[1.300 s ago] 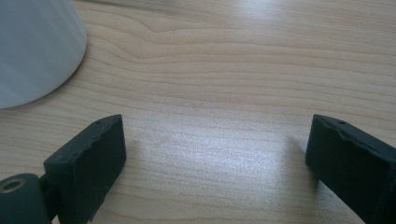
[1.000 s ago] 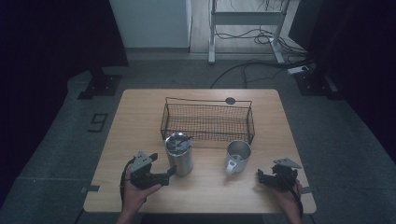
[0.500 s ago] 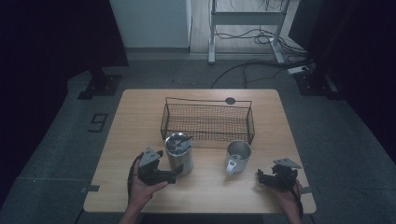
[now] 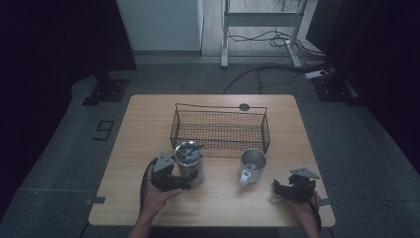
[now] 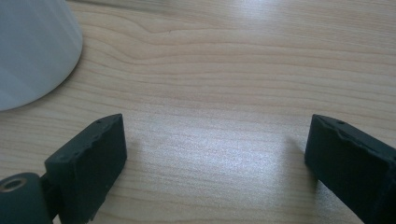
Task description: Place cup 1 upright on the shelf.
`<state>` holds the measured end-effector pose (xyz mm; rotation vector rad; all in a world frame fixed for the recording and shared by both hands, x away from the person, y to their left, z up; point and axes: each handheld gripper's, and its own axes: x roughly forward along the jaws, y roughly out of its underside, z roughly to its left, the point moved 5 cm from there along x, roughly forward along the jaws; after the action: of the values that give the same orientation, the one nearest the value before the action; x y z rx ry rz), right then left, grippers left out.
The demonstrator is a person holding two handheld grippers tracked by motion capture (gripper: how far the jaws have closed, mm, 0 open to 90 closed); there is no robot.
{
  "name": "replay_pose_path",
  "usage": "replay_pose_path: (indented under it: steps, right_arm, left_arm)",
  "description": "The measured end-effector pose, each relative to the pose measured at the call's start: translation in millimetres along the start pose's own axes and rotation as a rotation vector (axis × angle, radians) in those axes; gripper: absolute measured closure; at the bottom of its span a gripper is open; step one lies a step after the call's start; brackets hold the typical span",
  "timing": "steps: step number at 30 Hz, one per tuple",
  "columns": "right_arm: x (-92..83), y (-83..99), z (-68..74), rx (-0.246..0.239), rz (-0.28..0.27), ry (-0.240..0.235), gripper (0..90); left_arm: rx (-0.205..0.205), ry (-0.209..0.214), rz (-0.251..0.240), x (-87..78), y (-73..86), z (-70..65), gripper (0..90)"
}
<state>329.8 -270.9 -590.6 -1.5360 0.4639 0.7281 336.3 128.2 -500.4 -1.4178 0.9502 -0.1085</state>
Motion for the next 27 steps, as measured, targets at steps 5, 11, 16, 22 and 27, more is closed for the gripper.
replay_pose_path:
  steps: [5, 11, 16, 22, 27]
  right_arm:
    - [-0.1, 0.0, -0.2, 0.001, -0.001, 0.001, 5.8]
    - [0.1, -0.1, -0.3, 0.002, -0.001, 0.002, 5.9]
    - [0.0, -0.2, -0.4, 0.003, -0.001, 0.003, 6.1]
    - [0.0, -0.2, -0.4, 0.003, -0.001, 0.003, 6.1]
    - [0.0, -0.2, -0.4, 0.003, -0.002, 0.004, 6.2]
  left_arm:
    - [0.008, 0.006, 0.012, 7.8, -1.3, 0.3, 0.0]
    - [0.005, 0.009, 0.004, 15.0, -5.2, 1.8, 0.0]
    - [0.009, 0.013, -0.016, 21.7, -8.1, 2.7, 0.0]
    - [0.034, 0.028, -0.032, 24.4, -7.8, 4.4, 0.6]
    - [0.045, 0.028, -0.039, 24.6, -7.2, 4.6, 1.2]
